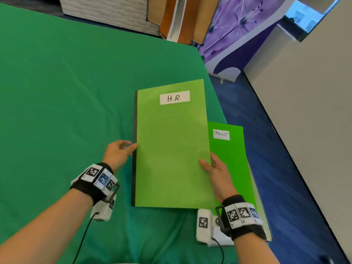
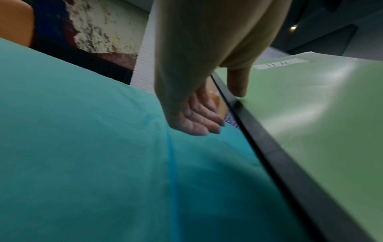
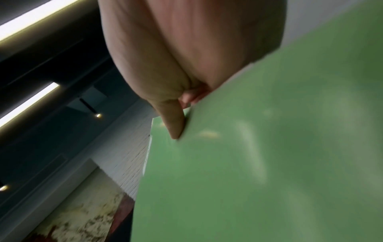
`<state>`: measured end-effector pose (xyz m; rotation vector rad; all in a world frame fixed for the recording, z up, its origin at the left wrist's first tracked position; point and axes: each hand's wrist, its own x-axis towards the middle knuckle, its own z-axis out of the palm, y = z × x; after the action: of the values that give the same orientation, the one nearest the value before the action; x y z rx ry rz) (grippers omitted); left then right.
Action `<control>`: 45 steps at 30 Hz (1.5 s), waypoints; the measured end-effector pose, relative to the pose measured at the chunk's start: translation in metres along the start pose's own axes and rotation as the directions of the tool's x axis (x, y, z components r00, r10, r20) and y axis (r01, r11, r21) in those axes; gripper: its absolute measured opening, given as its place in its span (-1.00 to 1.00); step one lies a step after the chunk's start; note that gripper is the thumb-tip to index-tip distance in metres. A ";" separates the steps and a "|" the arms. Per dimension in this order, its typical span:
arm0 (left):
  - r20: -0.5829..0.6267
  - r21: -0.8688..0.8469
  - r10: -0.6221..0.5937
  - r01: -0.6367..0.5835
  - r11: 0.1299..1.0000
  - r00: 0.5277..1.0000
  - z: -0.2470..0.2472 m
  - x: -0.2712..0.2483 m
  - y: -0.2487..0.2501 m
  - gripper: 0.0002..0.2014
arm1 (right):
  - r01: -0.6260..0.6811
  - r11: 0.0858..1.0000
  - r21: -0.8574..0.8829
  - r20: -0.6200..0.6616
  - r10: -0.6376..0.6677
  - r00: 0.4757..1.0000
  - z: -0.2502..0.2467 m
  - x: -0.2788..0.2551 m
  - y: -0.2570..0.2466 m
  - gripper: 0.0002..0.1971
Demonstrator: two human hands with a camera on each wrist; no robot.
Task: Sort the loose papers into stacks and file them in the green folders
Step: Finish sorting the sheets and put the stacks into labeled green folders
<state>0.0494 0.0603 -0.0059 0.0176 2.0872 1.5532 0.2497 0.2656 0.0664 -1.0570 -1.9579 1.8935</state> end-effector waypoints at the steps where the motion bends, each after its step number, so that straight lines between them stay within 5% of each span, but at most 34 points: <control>1: 0.071 -0.013 0.006 -0.005 1.000 0.997 0.012 -0.004 0.004 -0.71 | 0.002 1.000 0.019 -0.015 -0.002 1.000 -0.014 -0.003 -0.002 -0.67; 4: 0.174 -0.054 0.048 -0.039 0.998 0.984 0.053 -0.021 0.021 -0.91 | 0.024 0.999 -0.030 -0.090 -0.027 0.996 -0.057 -0.003 0.002 -0.72; 7: 0.163 -0.074 0.109 -0.098 0.992 0.981 0.098 -0.035 0.034 -0.89 | 0.048 0.978 -0.204 -0.196 -0.089 0.976 -0.105 0.006 0.014 -0.59; 9: 0.166 -0.032 0.150 -0.147 0.989 0.975 0.128 -0.045 0.041 -0.85 | 0.069 0.942 -0.327 -0.244 -0.155 0.957 -0.137 0.012 0.022 -0.67; 15: 0.148 0.238 0.316 -0.344 0.908 0.937 0.201 -0.068 0.054 -0.74 | -0.011 0.890 -0.457 -0.368 -0.178 0.912 -0.212 0.026 0.053 -0.72; 20: 0.149 0.492 0.357 -0.382 0.782 0.922 0.245 -0.078 0.049 -0.66 | -0.074 0.866 -0.495 -0.410 -0.158 0.898 -0.243 0.041 0.083 -0.65; 24: 0.131 0.731 0.214 -0.240 0.639 0.968 0.263 -0.076 0.027 -0.26 | -0.125 0.754 -0.645 -0.292 -0.091 0.952 -0.248 0.053 0.099 -0.59; 27: 0.185 0.766 0.049 -0.175 0.618 0.981 0.270 -0.078 0.011 -0.15 | -0.113 0.688 -0.717 -0.150 0.006 0.989 -0.249 0.062 0.113 -0.49; 38: 0.181 0.757 0.035 -0.162 0.632 0.983 0.280 -0.089 0.008 -0.23 | -0.096 0.595 -0.798 -0.087 0.043 0.995 -0.238 0.079 0.118 -0.46; 42: 0.204 0.823 -0.021 -0.160 0.545 0.979 0.280 -0.090 0.022 -0.37 | -0.047 0.482 -0.875 -0.036 0.033 0.999 -0.231 0.079 0.106 -0.49; 45: 0.243 0.882 -0.027 -0.209 0.422 0.970 0.277 -0.081 0.036 -0.60 | 0.093 0.343 -0.935 0.121 0.061 0.991 -0.225 0.082 0.088 -0.57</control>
<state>0.2246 0.2928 0.0051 0.6829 2.4868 0.2186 0.3577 0.4842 -0.0089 -1.0721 -3.2293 0.5855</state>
